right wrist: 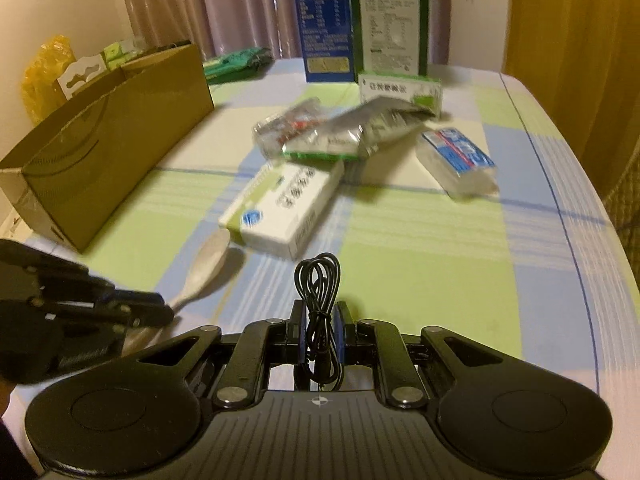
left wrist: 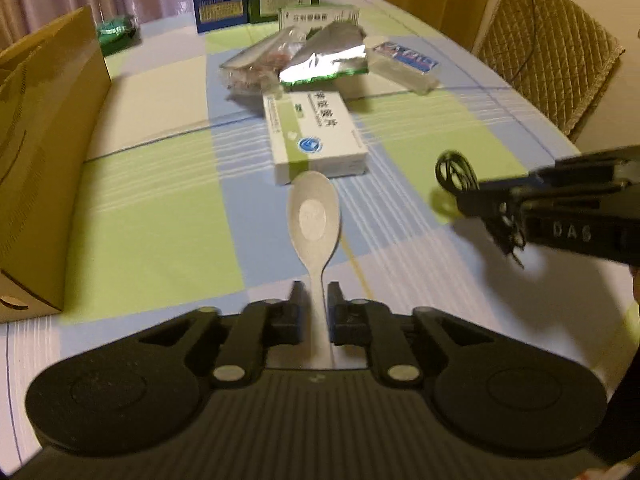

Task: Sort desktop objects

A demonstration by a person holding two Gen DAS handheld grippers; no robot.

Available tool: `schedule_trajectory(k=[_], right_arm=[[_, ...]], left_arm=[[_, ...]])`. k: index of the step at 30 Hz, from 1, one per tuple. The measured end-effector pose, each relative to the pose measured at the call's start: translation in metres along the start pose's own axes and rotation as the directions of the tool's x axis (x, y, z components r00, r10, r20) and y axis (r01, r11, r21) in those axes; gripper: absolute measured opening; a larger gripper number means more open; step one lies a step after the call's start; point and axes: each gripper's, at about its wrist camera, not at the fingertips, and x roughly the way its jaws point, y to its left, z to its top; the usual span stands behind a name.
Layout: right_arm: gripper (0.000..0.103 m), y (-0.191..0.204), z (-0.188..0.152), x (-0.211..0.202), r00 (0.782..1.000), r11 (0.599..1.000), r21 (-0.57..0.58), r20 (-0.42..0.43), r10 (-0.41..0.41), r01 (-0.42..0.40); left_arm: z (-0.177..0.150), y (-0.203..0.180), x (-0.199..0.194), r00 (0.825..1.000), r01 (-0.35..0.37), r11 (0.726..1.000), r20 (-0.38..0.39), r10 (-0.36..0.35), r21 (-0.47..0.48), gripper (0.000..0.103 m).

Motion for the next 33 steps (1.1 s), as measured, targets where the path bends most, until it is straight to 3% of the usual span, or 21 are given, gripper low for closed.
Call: schedule_trajectory(k=[2,8,17,20,28,30,33], right_arm=[[0.010,-0.001,-0.006,-0.003,1.000,1.000,0.006,-0.007,-0.006,0.006],[0.010,-0.004,-0.011,0.002,1.000,1.000,0.018,-0.021,-0.020,0.020],[0.010,-0.007,-0.007,0.008,1.000,0.999,0.033,-0.015,-0.015,0.016],[0.010,-0.008,-0.006,0.008,1.000,0.999,0.039,-0.009,-0.014,0.015],[0.010,-0.007,-0.003,0.007,1.000,0.999,0.042,0.000,-0.005,0.005],[0.010,-0.007,-0.003,0.008,1.000,0.999,0.043,-0.001,-0.006,0.006],[0.010,-0.007,-0.003,0.008,1.000,0.999,0.042,0.000,-0.005,0.005]], left_arm=[[0.003,-0.003,0.000,0.999,-0.018,1.000,0.035,0.018,0.005,0.024],[0.013,-0.003,0.016,0.994,-0.062,0.998,0.087,0.060,0.018,0.027],[0.015,-0.018,0.027,0.992,-0.058,0.994,0.120,0.047,0.095,0.039],[0.014,-0.022,0.027,0.989,-0.082,0.989,0.133,0.066,0.121,0.040],[0.017,-0.016,0.035,0.987,-0.090,0.993,0.140,0.078,0.082,0.039],[0.018,-0.016,0.036,0.987,-0.092,0.993,0.140,0.081,0.074,0.028],[0.020,-0.018,0.035,0.987,-0.105,0.991,0.133,0.094,0.082,0.028]])
